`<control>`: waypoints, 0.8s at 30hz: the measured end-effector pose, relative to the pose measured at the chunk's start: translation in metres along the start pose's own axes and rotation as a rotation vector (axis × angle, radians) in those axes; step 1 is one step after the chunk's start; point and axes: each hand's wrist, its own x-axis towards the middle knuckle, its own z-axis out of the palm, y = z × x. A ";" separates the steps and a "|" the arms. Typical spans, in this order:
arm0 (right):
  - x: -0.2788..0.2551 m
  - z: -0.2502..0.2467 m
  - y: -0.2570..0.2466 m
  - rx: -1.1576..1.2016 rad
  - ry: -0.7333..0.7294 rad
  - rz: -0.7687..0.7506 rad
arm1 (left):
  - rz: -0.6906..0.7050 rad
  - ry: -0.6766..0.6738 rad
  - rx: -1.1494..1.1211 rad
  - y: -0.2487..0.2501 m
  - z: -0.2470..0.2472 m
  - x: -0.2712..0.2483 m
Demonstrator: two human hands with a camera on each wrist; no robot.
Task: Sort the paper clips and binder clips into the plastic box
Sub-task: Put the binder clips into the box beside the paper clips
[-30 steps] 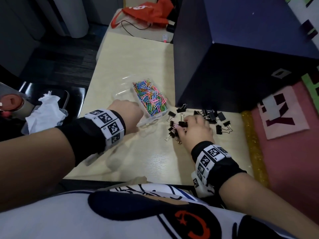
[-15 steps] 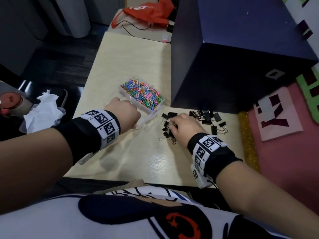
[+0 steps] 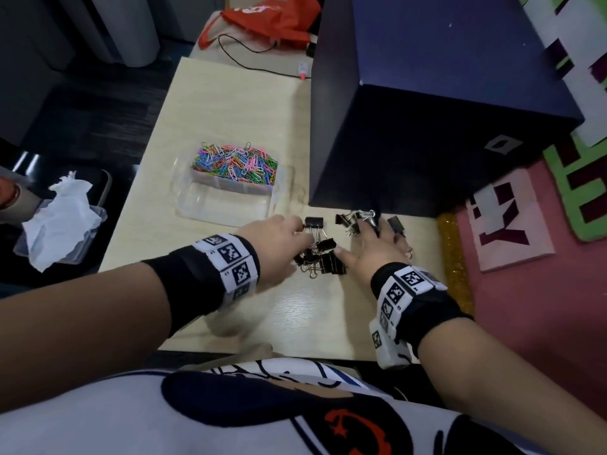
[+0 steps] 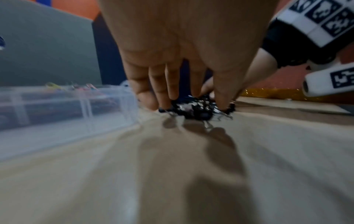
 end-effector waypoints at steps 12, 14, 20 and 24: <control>-0.016 0.026 -0.035 0.022 0.171 -0.338 | -0.104 -0.110 0.044 -0.012 0.011 -0.011; -0.015 0.027 -0.037 0.029 0.182 -0.354 | -0.108 -0.106 0.045 -0.016 0.011 -0.013; -0.013 0.025 -0.042 0.120 0.195 -0.323 | -0.066 -0.051 0.021 -0.026 0.016 -0.018; -0.013 0.021 -0.046 0.194 0.199 -0.290 | 0.012 0.092 -0.034 -0.034 0.010 -0.022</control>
